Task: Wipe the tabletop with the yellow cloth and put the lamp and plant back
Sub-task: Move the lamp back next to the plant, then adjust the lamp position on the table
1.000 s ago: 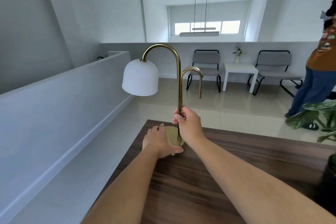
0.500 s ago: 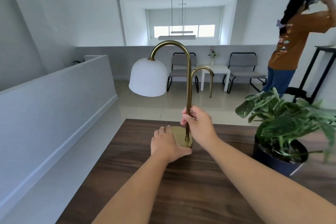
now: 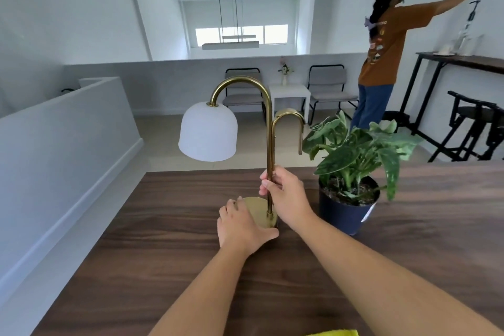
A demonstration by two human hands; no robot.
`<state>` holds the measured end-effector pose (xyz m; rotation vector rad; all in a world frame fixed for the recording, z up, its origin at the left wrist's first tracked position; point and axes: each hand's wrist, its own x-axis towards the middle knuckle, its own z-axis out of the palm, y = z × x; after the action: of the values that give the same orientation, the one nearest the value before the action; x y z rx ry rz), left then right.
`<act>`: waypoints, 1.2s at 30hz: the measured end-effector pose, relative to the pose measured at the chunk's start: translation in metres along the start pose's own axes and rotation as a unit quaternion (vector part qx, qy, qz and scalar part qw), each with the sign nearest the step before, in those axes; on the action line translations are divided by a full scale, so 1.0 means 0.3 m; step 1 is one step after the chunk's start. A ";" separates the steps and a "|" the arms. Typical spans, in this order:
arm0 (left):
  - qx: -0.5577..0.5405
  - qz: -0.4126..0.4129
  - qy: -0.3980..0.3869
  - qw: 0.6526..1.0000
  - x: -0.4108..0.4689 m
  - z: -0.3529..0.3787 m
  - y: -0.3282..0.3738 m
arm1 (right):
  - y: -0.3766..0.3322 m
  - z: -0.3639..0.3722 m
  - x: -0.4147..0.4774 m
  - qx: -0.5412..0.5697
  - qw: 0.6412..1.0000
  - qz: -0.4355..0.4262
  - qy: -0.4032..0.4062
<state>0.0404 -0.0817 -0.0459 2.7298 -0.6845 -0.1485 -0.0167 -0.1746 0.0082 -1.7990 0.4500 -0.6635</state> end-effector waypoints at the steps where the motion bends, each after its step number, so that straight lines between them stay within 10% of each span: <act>1: 0.001 -0.001 0.003 1.000 0.000 0.002 0.002 | 0.002 -0.003 0.000 0.001 1.000 -0.002 0.002; 21: -0.024 -0.007 -0.008 1.000 -0.056 -0.008 0.003 | -0.008 -0.009 -0.048 -0.067 0.998 0.005 -0.006; 36: -0.066 0.151 0.017 0.986 -0.273 -0.095 -0.100 | -0.020 -0.130 -0.323 -0.181 0.982 0.050 -0.006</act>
<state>-0.0133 -0.0096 -0.0273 2.4629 -1.0287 -0.0731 -0.1163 -0.1432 0.0018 -2.1052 0.6830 -0.5249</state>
